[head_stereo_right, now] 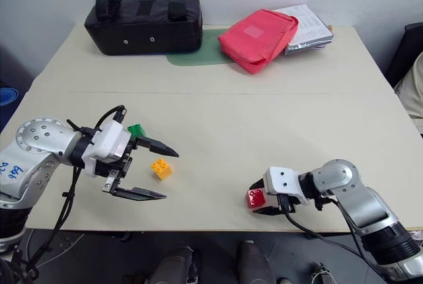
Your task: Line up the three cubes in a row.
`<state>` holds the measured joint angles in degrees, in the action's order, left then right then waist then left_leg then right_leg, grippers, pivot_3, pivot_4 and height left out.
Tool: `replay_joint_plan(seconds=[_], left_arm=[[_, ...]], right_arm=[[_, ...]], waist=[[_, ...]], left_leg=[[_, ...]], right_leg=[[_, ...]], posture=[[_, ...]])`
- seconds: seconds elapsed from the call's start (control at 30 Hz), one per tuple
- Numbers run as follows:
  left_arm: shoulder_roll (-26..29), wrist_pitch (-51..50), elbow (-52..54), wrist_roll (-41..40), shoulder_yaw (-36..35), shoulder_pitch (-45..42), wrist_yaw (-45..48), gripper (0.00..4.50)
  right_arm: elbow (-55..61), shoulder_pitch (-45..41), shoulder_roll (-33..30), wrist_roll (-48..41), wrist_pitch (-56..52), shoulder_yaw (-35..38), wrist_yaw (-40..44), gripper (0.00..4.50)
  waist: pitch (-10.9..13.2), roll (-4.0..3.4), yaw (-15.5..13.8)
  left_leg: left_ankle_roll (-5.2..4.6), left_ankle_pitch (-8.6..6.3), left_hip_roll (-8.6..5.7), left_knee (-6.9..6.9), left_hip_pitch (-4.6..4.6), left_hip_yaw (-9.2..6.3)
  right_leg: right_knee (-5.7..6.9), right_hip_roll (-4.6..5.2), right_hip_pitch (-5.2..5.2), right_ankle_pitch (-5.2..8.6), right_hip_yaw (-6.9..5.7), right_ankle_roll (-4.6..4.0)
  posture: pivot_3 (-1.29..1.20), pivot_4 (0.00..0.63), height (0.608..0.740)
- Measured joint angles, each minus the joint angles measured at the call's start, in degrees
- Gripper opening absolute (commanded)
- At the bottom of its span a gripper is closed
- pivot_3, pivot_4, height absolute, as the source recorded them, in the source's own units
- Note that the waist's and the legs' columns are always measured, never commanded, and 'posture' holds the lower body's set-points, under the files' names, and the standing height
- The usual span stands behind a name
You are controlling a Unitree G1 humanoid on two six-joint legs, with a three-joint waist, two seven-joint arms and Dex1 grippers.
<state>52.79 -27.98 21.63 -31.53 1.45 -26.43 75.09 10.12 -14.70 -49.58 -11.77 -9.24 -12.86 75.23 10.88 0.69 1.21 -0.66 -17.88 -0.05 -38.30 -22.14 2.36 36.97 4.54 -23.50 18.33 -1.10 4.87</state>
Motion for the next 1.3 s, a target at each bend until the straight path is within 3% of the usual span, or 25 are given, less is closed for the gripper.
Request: replay_joint_plan(seconds=[0.07, 0.17, 0.37, 0.47, 0.63, 0.83, 0.97, 1.17, 1.3], left_arm=[[0.0, 0.0, 0.0, 0.0, 0.0, 0.0, 0.0, 4.50], [0.0, -0.1, -0.2, 0.1, -0.1, 0.2, -0.1, 4.50], [1.0, -2.7, 0.3, -0.6, -5.7, 8.9, -4.0, 4.50], [0.8, -3.1, 1.7, 0.7, -15.3, 21.4, -9.0, 4.50], [-4.9, -3.6, 4.6, 2.8, -30.6, 38.8, -16.7, 4.50], [-11.7, -2.8, 9.6, 3.5, -42.3, 51.6, -21.9, 4.50], [-12.4, -3.4, 12.3, 2.2, -42.0, 51.8, -23.5, 4.50], [-11.3, -5.0, 13.2, 2.3, -32.7, 40.5, -28.8, 4.50], [-8.8, -5.0, 8.0, 4.7, -26.9, 33.4, -30.3, 4.50]], right_arm=[[0.0, 0.0, 0.0, 0.0, 0.2, 0.0, 0.0, 4.49], [0.2, 1.0, -0.7, -0.8, 0.2, 0.8, 0.3, 4.49], [3.4, 1.3, -5.1, -8.6, -4.2, 10.5, 1.6, 4.49], [4.6, -1.5, -6.0, -15.8, -11.1, 14.4, 1.8, 4.49], [6.0, -5.7, -7.9, -23.1, -18.4, 19.2, 1.8, 4.49], [6.1, -7.5, -8.2, -25.0, -21.2, 19.6, 2.3, 4.49], [6.1, -9.6, -8.1, -25.6, -22.2, 19.4, 2.3, 4.49], [6.4, -12.0, -7.1, -26.0, -23.3, 18.0, 1.5, 4.49], [7.4, -12.2, -6.5, -26.1, -23.8, 17.8, 0.7, 4.49]], waist=[[0.0, 0.00, 0.0], [0.0, 0.00, 0.0], [0.0, 0.00, 0.3], [0.0, -0.01, 0.9], [0.0, 0.11, 0.1], [-0.1, 0.13, -1.1], [-0.1, 0.13, -1.2], [-0.1, 0.16, -1.0], [-0.1, 0.16, -0.8]], left_leg=[[0.00, 0.00, 0.00, 0.00, 0.00, 0.00], [0.00, 0.00, 0.00, 0.00, 0.00, 0.00], [0.00, 0.00, 0.06, 0.02, 0.02, -0.03], [0.01, -0.01, 0.08, 0.14, 0.09, -0.01], [-0.22, -0.20, 0.09, 0.13, 0.10, -0.19], [-0.28, -0.28, 0.02, 0.13, 0.09, -0.20], [-0.29, -0.29, -0.01, 0.15, 0.10, -0.24], [-0.13, -0.22, 0.00, 0.19, 0.08, -0.24], [-0.09, -0.19, 0.00, 0.18, 0.07, -0.19]], right_leg=[[0.00, 0.00, 0.00, 0.00, 0.00, 0.00], [0.00, 0.00, 0.00, 0.00, 0.00, 0.00], [0.01, -0.01, 0.00, 0.00, 0.00, -0.01], [0.00, -0.01, -0.01, 0.01, 0.11, -0.02], [-0.34, 0.09, 0.06, 0.05, -0.01, -0.09], [-0.46, 0.22, 0.08, 0.04, -0.03, -0.09], [-0.45, 0.25, 0.10, 0.04, -0.08, -0.10], [-0.43, 0.21, 0.06, 0.04, -0.10, -0.11], [-0.40, 0.15, 0.04, 0.04, -0.07, -0.11]], posture=[[0.00, 0.150, 0.740], [0.00, 0.150, 0.740], [0.00, 0.150, 0.740], [0.00, 0.150, 0.740], [0.00, 0.150, 0.740], [0.00, 0.150, 0.740], [0.00, 0.150, 0.740], [0.00, 0.150, 0.740], [0.00, 0.150, 0.740]])
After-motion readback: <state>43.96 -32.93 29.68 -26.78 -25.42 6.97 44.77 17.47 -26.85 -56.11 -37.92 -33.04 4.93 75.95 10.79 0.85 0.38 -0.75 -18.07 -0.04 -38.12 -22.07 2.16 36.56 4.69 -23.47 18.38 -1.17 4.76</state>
